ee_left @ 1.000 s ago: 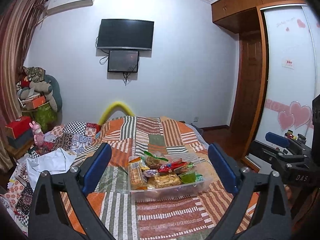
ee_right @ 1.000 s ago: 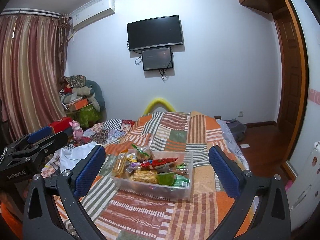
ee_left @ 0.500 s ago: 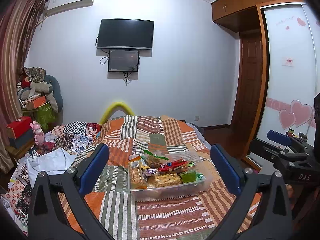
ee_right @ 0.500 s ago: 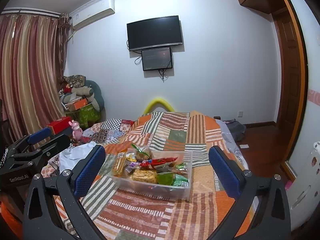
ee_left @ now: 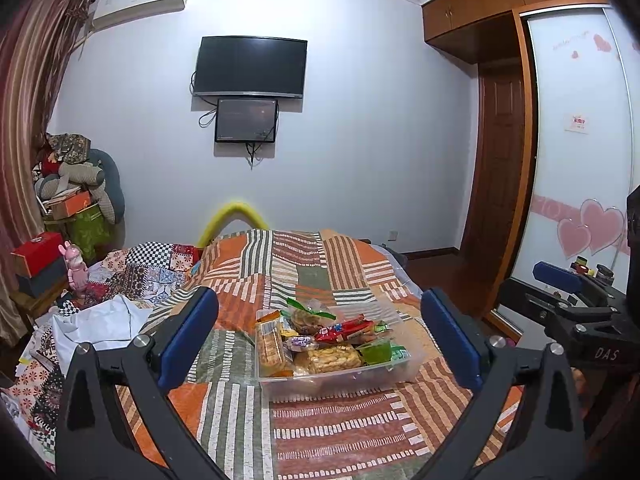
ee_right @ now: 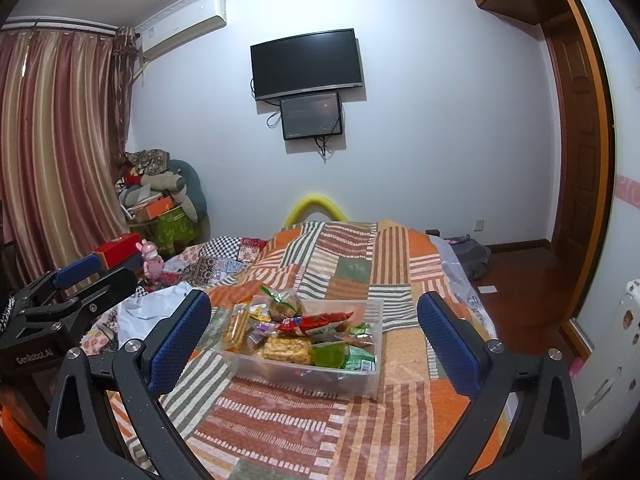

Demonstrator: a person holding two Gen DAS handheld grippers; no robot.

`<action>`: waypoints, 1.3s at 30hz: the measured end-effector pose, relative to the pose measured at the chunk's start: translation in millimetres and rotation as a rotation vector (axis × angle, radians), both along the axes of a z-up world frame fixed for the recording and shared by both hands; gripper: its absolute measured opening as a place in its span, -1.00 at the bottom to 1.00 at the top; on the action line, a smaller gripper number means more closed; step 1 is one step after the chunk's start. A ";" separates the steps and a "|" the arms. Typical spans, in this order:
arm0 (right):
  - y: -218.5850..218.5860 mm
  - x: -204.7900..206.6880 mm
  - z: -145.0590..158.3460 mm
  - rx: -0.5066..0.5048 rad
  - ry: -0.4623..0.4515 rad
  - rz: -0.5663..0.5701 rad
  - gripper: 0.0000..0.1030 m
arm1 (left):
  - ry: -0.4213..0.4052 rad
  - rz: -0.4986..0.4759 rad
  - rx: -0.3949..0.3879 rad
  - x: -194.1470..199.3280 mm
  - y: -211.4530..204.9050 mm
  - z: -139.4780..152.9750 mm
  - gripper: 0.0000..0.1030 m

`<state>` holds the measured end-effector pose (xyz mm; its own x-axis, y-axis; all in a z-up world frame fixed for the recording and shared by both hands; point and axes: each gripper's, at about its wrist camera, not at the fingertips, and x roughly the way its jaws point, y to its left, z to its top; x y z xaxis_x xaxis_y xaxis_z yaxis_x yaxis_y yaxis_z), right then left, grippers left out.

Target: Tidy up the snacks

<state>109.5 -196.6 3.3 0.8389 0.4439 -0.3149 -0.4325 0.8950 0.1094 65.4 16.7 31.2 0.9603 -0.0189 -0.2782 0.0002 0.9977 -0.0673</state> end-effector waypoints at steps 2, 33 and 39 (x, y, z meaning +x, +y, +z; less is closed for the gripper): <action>-0.1 -0.4 1.0 -0.001 -0.001 -0.001 1.00 | 0.000 0.000 0.002 -0.1 -0.5 -0.3 0.99; 1.3 -1.1 0.7 -0.007 0.000 -0.001 1.00 | -0.009 -0.033 -0.004 -1.8 -2.3 -0.5 0.99; 1.6 -0.8 0.5 -0.008 0.003 -0.001 1.00 | -0.006 -0.035 -0.005 -1.1 -1.8 -1.4 0.99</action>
